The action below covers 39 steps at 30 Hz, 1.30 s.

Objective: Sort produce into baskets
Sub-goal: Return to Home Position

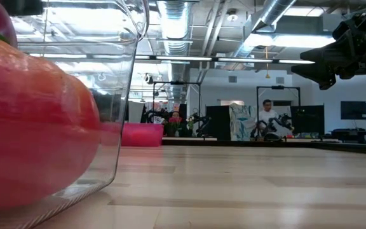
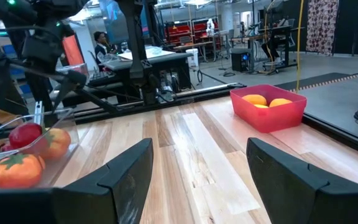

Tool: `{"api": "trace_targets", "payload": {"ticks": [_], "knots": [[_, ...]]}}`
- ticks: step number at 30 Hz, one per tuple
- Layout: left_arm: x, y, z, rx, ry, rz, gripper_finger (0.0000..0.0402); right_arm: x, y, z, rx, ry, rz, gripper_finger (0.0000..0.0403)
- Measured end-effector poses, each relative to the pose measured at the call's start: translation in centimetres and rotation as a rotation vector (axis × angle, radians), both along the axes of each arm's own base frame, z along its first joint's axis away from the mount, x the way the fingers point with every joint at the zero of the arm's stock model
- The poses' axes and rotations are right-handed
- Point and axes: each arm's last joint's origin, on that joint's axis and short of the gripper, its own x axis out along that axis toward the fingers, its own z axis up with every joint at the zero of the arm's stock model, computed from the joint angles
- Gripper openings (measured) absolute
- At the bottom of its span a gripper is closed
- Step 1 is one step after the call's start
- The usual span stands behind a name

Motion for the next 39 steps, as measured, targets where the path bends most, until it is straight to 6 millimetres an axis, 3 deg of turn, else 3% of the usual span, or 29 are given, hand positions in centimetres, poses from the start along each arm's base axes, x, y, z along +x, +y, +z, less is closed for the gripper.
{"api": "trace_targets", "payload": {"ticks": [4,9,14,19,27,39], "knots": [[-0.7,2.6,1.6,0.110,-0.030,-0.065,0.0399,0.0,0.0,0.0,0.000,0.000,0.000,0.0286],[-1.8,7.1,4.3,0.258,-0.112,-0.028,0.0399,0.0,0.0,0.0,0.000,0.000,0.000,0.0286],[-4.6,12.1,7.6,0.555,-0.256,0.096,0.0391,0.0,0.0,0.0,0.000,0.000,0.000,0.0286],[-7.6,15.2,9.6,0.695,-0.385,0.129,0.0359,0.0,0.0,0.0,0.000,0.000,0.000,0.0286],[-11.6,18.2,6.3,0.723,-0.627,0.167,0.0267,0.0,0.0,0.0,0.000,0.000,0.000,0.0286],[-15.6,19.1,-0.4,0.634,-0.845,0.217,0.0093,0.0,0.0,0.0,0.000,0.000,0.001,0.0286]]}}
